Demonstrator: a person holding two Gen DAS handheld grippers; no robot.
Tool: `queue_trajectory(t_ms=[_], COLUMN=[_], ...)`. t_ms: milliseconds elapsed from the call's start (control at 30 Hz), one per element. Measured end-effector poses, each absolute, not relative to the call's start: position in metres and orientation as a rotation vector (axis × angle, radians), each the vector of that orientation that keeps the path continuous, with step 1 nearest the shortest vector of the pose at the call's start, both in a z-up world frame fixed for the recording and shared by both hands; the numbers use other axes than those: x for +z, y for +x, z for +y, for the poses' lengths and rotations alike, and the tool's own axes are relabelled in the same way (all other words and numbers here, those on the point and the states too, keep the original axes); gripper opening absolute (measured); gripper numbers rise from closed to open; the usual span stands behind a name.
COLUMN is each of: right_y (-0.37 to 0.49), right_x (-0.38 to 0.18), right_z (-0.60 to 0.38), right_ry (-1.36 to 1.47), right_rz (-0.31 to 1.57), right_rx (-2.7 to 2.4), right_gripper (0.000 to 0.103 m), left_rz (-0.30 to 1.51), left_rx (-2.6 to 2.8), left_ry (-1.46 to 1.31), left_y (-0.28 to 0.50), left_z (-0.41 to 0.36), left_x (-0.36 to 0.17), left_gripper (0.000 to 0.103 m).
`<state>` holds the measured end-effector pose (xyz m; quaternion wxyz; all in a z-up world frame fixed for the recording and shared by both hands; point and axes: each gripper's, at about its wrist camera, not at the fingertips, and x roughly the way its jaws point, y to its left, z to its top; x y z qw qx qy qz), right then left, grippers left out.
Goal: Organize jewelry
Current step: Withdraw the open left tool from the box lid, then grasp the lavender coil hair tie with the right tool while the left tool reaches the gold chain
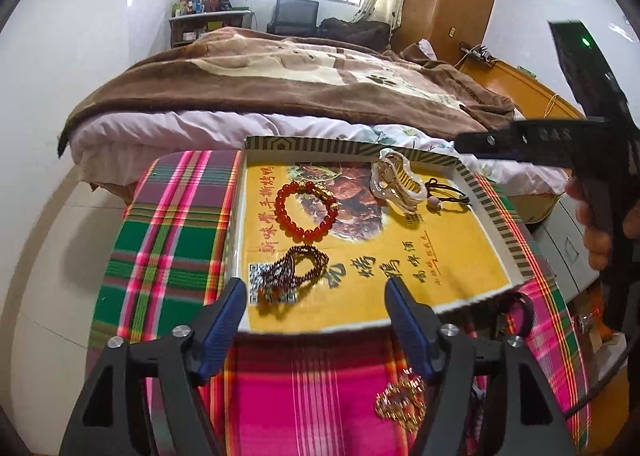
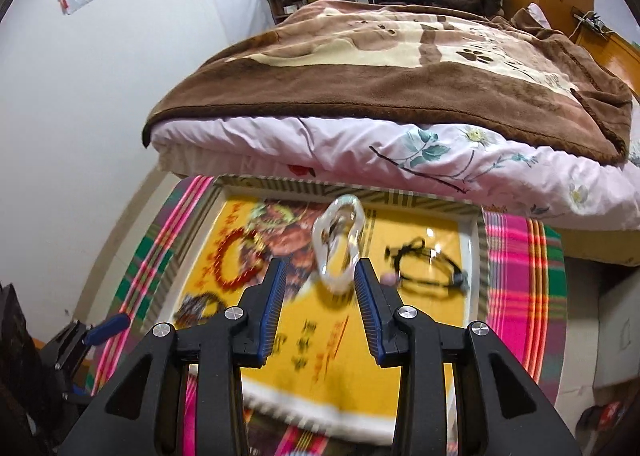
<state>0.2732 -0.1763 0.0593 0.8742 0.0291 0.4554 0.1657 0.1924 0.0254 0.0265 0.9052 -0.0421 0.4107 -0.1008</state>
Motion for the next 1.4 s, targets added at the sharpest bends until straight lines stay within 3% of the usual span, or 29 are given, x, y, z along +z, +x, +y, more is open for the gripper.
queue_trajectory(t_ms=[400, 600, 700, 967, 1400], right_y=[0.180, 0.134, 0.113, 0.081, 0.069], right_x=[0.075, 0.068, 0.053, -0.014, -0.047], right_z=[-0.197, -0.209, -0.215, -0.215, -0.192], right_ry=[0.115, 0.129, 0.119, 0.055, -0.040], right_rz=[0.868, 0.831, 0.834, 0.932, 0.943], right_rx=[0.383, 0.376, 0.359, 0.326, 0.352], right_gripper=[0.037, 0.037, 0.042, 0.043, 0.043], left_rz=[0.789, 0.772, 0.773, 0.796, 0.838], left_rx=[-0.205, -0.214, -0.227, -0.220, -0.185], left_ry=[-0.070, -0.099, -0.115, -0.147, -0.162], left_y=[0.129, 0.101, 0.090, 0.070, 0.051], left_z=[0.022, 0.030, 0.033, 0.044, 0.058], left_x=[0.053, 0.054, 0.049, 0.030, 0.010], left_gripper=[0.076, 0.083, 0.086, 0.086, 0.086])
